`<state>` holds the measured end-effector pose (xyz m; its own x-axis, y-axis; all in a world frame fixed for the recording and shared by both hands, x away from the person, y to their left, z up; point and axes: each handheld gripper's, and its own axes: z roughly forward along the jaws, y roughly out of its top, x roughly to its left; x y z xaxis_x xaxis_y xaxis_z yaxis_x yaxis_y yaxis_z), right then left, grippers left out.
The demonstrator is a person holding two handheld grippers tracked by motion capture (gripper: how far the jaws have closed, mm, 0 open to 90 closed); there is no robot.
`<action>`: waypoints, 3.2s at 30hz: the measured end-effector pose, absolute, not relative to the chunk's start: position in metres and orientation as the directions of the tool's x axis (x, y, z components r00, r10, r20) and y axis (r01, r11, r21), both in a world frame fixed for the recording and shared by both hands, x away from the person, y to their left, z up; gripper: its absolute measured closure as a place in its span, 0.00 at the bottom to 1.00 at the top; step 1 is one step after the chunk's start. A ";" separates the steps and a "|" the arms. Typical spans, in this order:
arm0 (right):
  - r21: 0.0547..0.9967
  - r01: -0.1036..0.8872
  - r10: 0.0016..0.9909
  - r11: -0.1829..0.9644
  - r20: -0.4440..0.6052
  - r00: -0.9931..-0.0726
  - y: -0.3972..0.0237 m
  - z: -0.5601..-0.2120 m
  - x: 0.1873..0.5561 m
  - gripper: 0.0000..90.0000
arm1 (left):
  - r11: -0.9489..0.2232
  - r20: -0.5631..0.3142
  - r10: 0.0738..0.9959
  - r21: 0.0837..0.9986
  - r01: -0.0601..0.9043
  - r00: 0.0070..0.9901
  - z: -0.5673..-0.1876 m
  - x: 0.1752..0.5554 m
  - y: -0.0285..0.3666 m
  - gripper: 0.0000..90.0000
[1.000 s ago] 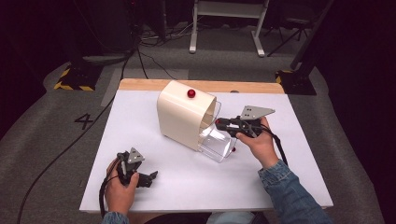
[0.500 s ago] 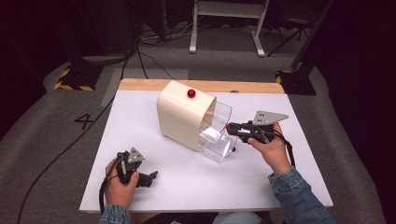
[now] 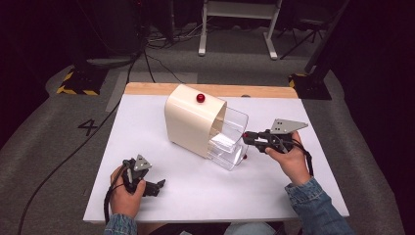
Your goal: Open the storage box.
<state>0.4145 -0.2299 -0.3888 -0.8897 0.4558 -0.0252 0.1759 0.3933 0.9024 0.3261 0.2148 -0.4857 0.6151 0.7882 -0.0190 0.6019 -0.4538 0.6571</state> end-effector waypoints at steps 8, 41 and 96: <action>0.873 0.191 0.464 0.449 -0.045 -0.885 -0.230 -0.392 0.413 0.82 | -0.454 -0.018 0.788 0.658 0.601 0.615 -0.486 0.326 0.215 0.00; 0.862 0.277 0.573 0.425 -0.020 -0.819 -0.282 -0.370 0.394 0.41 | -0.453 -0.020 0.788 0.659 0.601 0.615 -0.486 0.326 0.215 0.00; 0.725 0.503 0.729 0.470 0.001 -0.684 -0.385 -0.481 0.381 0.17 | -0.453 -0.023 0.788 0.655 0.605 0.615 -0.486 0.326 0.215 0.00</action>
<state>0.3812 -0.3848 -0.4807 -0.6845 0.7290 0.0015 0.5026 0.4704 0.7254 0.3264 0.2148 -0.4855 0.6146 0.7885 -0.0229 0.6053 -0.4529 0.6546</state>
